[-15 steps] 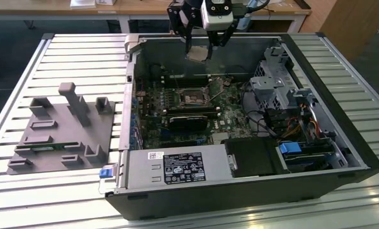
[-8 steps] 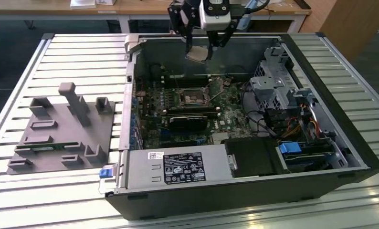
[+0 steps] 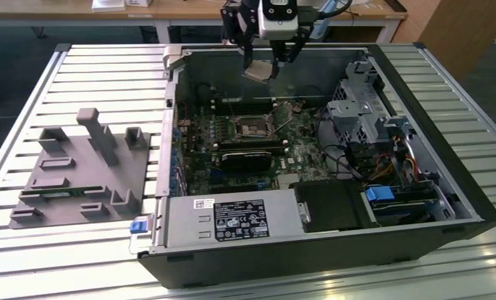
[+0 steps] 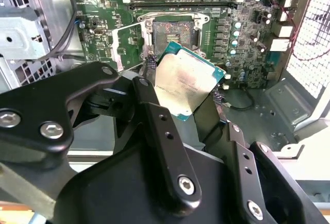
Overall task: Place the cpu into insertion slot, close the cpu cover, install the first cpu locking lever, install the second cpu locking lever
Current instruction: 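Place the cpu into insertion slot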
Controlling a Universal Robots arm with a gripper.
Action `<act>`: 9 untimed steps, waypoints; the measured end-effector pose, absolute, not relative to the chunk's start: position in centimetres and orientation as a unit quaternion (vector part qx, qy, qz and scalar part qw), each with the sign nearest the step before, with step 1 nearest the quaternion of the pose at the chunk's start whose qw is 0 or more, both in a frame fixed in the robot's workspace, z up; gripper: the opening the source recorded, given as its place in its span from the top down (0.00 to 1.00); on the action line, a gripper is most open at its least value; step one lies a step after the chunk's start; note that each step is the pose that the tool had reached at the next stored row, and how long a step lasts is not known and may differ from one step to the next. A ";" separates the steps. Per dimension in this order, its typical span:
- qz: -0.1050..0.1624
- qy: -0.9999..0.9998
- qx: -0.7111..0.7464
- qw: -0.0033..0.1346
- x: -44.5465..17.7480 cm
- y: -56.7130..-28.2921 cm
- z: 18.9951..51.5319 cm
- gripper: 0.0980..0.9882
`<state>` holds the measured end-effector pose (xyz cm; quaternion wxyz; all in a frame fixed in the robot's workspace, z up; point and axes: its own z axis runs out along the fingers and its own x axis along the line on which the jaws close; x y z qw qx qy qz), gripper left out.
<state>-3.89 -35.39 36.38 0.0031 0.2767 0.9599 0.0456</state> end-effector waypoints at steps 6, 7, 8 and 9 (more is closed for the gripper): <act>0.046 0.954 0.297 0.004 -3.9 -35.4 36.4 0.50; 0.046 0.953 0.300 0.004 -3.9 -35.4 36.4 0.50; 0.045 0.952 0.303 0.004 -3.9 -35.4 36.4 0.50; 0.045 0.951 0.306 0.004 -3.9 -35.4 36.4 0.50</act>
